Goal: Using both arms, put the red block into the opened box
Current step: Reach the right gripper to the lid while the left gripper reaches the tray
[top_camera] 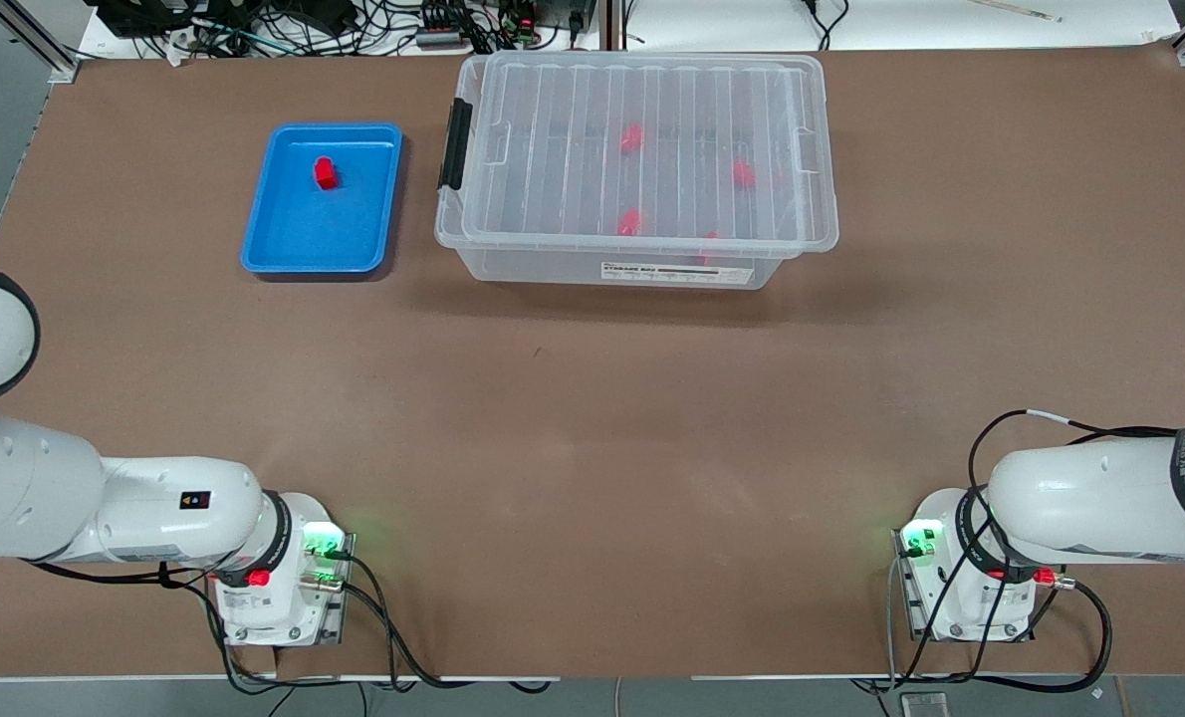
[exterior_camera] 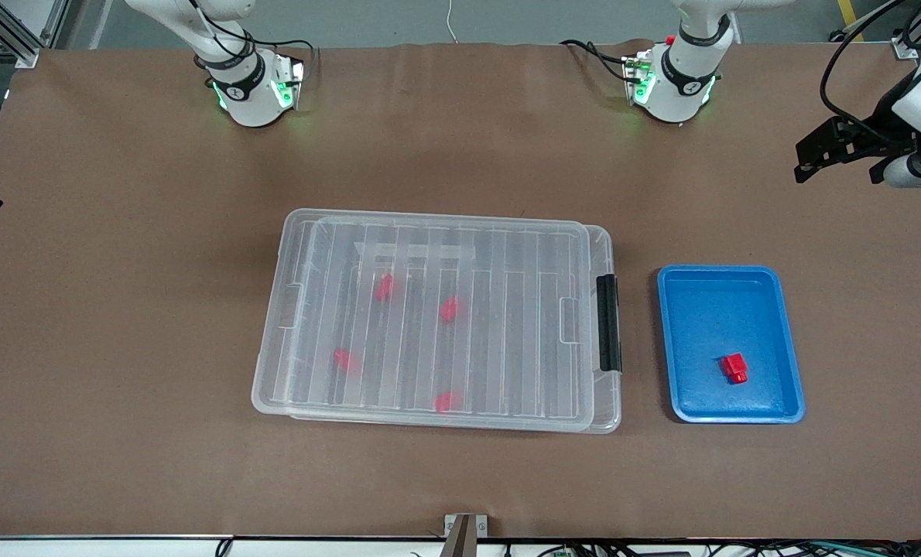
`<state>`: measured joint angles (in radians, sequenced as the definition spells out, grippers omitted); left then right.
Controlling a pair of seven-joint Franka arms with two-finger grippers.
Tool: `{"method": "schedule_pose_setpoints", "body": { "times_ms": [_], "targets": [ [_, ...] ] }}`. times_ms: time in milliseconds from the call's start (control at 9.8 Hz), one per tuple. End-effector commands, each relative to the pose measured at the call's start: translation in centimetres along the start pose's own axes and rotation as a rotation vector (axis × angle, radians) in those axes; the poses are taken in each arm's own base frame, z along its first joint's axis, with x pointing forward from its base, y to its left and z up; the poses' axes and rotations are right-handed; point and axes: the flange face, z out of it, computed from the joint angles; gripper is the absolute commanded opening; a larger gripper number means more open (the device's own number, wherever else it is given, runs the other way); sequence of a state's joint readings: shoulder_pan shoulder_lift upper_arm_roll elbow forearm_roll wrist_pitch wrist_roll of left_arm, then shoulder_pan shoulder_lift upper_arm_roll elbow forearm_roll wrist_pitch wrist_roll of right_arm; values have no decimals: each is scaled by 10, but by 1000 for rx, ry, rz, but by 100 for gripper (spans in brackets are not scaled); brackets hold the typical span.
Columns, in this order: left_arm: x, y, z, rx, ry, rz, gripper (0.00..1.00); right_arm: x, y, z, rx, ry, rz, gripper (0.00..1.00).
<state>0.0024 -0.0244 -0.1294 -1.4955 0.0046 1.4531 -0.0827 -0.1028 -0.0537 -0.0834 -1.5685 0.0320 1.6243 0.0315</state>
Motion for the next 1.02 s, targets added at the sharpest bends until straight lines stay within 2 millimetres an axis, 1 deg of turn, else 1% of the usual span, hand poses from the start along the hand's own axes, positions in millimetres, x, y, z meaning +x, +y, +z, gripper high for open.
{"method": "schedule_pose_setpoints", "body": {
  "times_ms": [0, 102, 204, 306, 408, 510, 612, 714, 816, 918],
  "targets": [
    [5, -6, 13, -17, -40, -4, 100, 0, 1, -2, 13, -4, 5, 100],
    [6, -9, 13, -6, -38, -8, 100, 0, -1, -1, 16, -6, 5, 100],
    [11, -15, 21, -9, -53, -20, 100, 1, -5, 7, 20, -24, -6, 100],
    [21, -18, 38, -8, -82, -22, 100, 8, -28, 31, 19, -73, -52, 100],
    [37, -25, 62, -10, -106, -32, 100, 2, -71, 41, 18, -116, -119, 100],
    [59, -29, 89, 2, -102, -39, 100, 1, -116, 64, 19, -149, -189, 100],
    [83, -34, 118, 36, -73, -38, 100, 3, -157, 95, 24, -181, -222, 100],
    [104, -36, 161, 35, -87, -38, 100, 6, -183, 134, 40, -203, -223, 100],
    [125, -37, 216, 26, -122, -52, 100, 11, -208, 175, 55, -196, -239, 100],
    [142, -49, 276, 17, -144, -67, 100, 16, -231, 220, 70, -186, -257, 100]
  ]
}}
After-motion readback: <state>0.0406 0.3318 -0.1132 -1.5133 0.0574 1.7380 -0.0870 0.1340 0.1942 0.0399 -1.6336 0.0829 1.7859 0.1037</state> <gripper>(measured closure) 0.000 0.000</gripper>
